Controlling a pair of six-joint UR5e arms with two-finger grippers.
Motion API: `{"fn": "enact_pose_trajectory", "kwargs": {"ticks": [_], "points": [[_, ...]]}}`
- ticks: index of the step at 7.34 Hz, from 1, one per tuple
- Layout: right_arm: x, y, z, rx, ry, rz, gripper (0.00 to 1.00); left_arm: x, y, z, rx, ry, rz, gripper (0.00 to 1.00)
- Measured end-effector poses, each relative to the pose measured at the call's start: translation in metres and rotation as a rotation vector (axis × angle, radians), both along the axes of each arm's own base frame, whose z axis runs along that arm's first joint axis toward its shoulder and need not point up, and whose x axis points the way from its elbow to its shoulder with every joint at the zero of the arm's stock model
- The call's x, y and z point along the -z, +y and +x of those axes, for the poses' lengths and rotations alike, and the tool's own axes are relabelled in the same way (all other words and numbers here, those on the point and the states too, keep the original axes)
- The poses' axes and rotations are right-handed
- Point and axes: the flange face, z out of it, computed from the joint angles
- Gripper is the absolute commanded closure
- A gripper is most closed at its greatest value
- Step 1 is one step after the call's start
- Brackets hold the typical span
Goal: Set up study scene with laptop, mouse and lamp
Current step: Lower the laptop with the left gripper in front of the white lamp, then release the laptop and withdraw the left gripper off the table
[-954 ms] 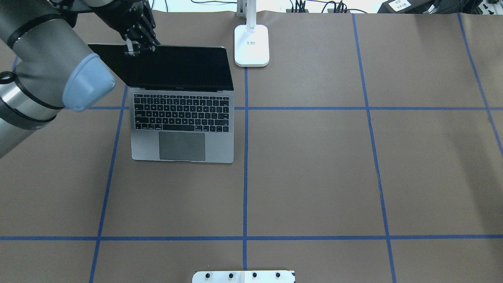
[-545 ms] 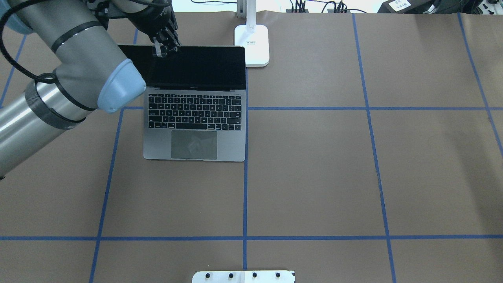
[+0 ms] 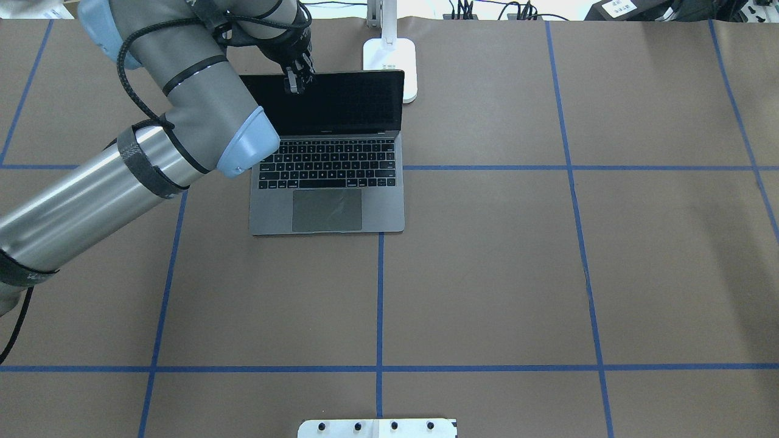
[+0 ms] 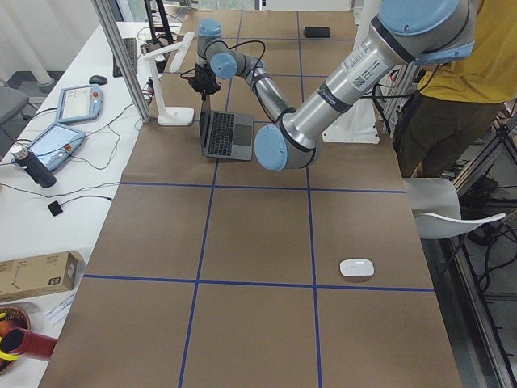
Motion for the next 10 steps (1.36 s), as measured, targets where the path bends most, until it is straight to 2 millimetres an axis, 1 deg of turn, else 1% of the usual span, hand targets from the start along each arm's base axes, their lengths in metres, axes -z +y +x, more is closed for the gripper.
{"fn": "enact_pose_trajectory", "kwargs": {"ticks": [2, 3, 4, 6, 7, 8, 9, 10], "points": [[0.0, 0.0, 0.0, 0.0, 0.0, 0.001, 0.0, -0.004, 0.003, 0.006, -0.008, -0.002, -0.001, 0.69], [0.0, 0.0, 0.0, 0.0, 0.0, 0.001, 0.0, -0.005, 0.004, 0.008, -0.012, -0.002, 0.001, 0.5], [0.0, 0.0, 0.0, 0.0, 0.0, 0.001, 0.0, -0.005, 0.005, 0.009, -0.011, -0.004, 0.004, 0.01], [0.0, 0.0, 0.0, 0.0, 0.0, 0.001, 0.0, -0.006, 0.006, 0.008, -0.01, -0.009, 0.018, 0.0], [0.0, 0.0, 0.0, 0.0, 0.0, 0.001, 0.0, -0.009, 0.013, 0.001, -0.019, -0.007, 0.039, 0.0], [0.0, 0.0, 0.0, 0.0, 0.0, 0.0, 0.0, -0.017, 0.029, -0.014, -0.037, 0.0, 0.077, 0.0], [0.0, 0.0, 0.0, 0.0, 0.0, 0.0, 0.0, -0.025, 0.05, -0.033, -0.056, 0.009, 0.118, 0.0], [0.0, 0.0, 0.0, 0.0, 0.0, 0.001, 0.0, -0.03, 0.07, -0.051, -0.073, 0.018, 0.161, 0.0]]}}
